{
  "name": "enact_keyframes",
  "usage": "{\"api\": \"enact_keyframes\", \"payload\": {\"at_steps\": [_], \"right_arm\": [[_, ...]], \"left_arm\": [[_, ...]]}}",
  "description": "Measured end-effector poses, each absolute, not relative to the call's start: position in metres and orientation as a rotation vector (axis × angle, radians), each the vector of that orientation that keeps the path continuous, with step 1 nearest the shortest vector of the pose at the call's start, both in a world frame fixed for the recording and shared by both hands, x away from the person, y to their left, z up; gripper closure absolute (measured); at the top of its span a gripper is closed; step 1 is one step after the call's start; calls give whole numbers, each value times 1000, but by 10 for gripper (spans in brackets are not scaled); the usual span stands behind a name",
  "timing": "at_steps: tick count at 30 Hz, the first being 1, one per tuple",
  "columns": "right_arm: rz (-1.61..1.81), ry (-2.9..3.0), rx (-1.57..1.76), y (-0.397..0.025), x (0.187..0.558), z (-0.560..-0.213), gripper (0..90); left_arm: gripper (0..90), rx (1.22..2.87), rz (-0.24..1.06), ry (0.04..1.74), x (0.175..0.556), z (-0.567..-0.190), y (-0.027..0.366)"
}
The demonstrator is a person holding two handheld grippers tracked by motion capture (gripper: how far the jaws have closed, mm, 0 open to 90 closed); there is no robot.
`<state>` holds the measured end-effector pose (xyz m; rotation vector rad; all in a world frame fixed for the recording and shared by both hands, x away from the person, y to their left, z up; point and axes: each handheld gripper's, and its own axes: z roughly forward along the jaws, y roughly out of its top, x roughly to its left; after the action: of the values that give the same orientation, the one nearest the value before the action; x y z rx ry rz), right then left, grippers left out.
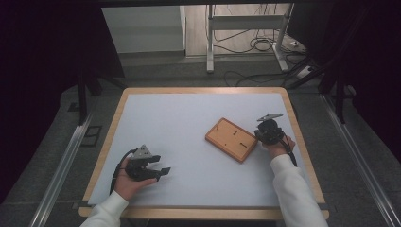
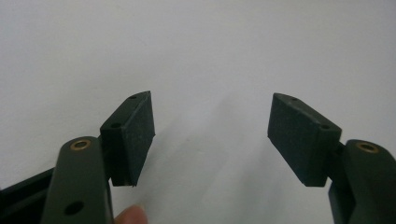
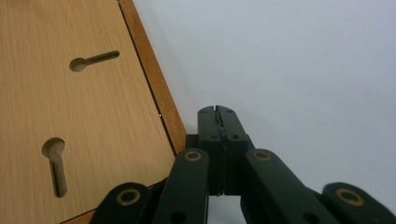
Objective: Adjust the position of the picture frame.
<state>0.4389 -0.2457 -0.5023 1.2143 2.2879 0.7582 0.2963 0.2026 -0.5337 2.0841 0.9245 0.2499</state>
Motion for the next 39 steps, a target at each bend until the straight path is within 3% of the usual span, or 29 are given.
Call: {"api": "enact_keyframes", "payload": {"at_steps": [22, 39], "right_arm": [[791, 2331, 1164, -259, 423, -499, 900], [801, 2378, 1146, -260, 432, -505, 900]], "left_arm": [[311, 2098, 248, 922, 297, -535, 201], [311, 2108, 241, 917, 298, -536, 201]]}}
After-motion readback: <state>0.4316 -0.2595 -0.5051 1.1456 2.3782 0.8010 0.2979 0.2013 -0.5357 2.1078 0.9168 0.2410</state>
